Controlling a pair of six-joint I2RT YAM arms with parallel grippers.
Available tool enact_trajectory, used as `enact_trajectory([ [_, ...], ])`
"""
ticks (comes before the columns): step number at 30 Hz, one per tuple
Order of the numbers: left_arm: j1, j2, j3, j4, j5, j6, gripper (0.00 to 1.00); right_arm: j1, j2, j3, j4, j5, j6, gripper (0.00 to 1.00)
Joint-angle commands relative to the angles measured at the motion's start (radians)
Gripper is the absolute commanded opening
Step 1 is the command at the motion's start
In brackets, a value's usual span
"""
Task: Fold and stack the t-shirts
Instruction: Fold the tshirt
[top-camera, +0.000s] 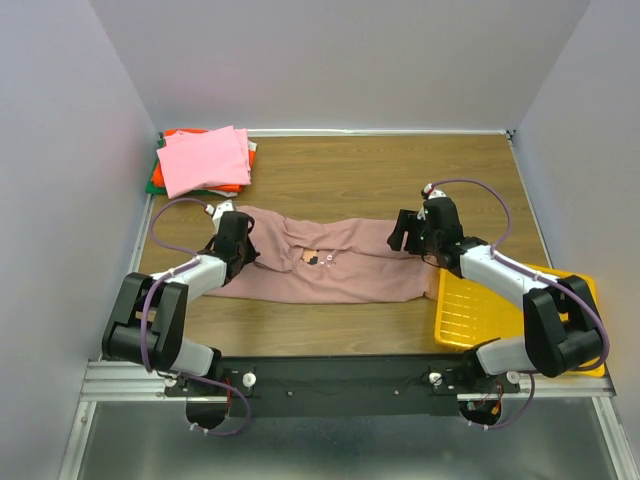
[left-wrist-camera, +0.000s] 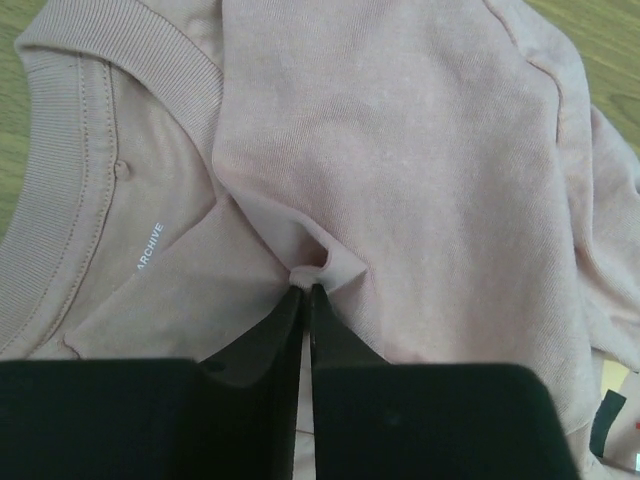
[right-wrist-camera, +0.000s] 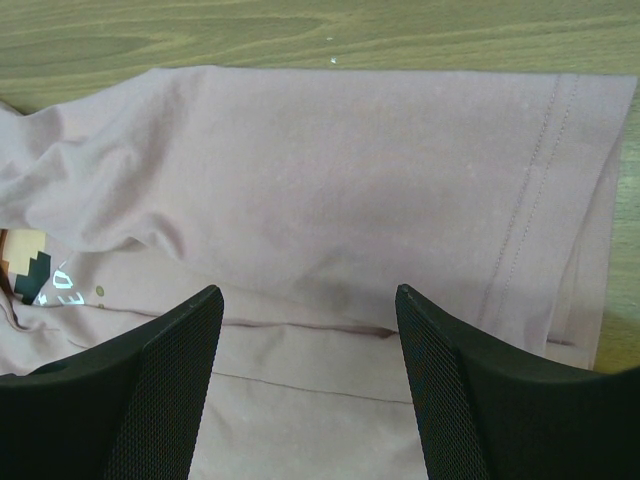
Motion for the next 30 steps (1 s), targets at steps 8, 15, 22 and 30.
enact_trajectory([
  [8,0.007,-0.136,0.014,-0.111,-0.036,0.01,0.0,-0.001,0.004,-0.002,0.005,0.005,-0.014,0.77],
  [15,0.005,-0.269,-0.012,-0.2,-0.038,-0.033,0.0,0.001,0.011,0.0,0.002,-0.001,-0.016,0.77],
  [22,0.005,-0.421,-0.048,-0.297,-0.05,-0.112,0.0,0.001,0.027,0.007,0.002,-0.012,-0.013,0.77],
  [30,-0.001,-0.594,-0.057,-0.406,-0.096,-0.225,0.0,0.001,0.031,0.007,-0.001,-0.003,-0.011,0.76],
])
